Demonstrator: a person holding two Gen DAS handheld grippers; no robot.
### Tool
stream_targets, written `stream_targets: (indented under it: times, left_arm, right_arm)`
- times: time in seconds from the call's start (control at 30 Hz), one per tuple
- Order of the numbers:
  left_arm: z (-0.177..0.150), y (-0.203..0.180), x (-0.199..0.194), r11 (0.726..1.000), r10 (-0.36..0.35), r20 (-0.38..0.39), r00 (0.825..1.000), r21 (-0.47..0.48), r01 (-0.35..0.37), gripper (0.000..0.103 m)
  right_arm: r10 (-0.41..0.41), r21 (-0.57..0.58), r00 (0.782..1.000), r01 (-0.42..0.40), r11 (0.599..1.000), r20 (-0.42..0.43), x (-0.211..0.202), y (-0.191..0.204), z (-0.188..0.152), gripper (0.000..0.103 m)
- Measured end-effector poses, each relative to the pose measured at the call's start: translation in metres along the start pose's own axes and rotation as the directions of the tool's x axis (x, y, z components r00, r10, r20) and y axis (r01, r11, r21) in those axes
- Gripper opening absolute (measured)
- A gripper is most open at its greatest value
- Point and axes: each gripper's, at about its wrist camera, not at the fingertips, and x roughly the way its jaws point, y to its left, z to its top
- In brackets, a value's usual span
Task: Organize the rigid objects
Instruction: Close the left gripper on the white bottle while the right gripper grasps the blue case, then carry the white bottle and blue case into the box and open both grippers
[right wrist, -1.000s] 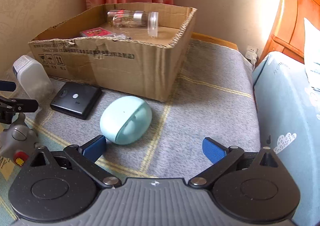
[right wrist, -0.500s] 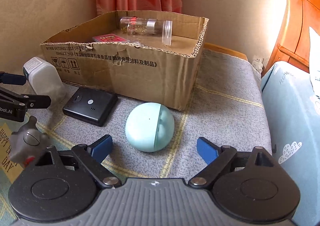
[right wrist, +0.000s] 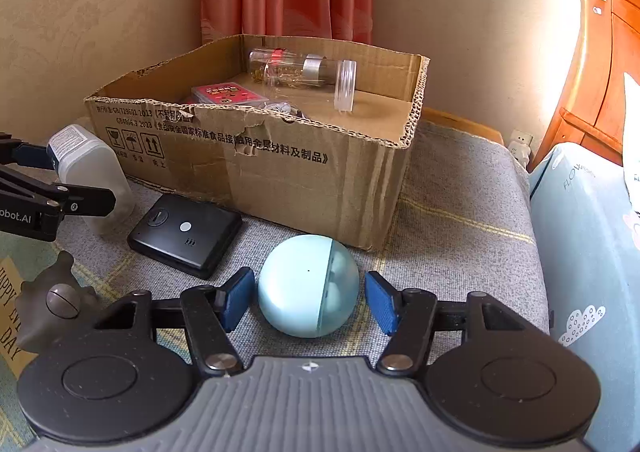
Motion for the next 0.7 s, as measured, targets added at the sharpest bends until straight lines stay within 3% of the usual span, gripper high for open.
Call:
stream_targets:
  times: [0.7]
  left_arm:
    - [0.0032, 0.0004, -0.0014, 1.000, 0.009, 0.004, 1.000, -0.007, -0.009, 0.084]
  right_arm:
    - [-0.033, 0.008, 0.999, 0.033, 0.999, -0.023, 0.0018, 0.0045, 0.0064, 0.059]
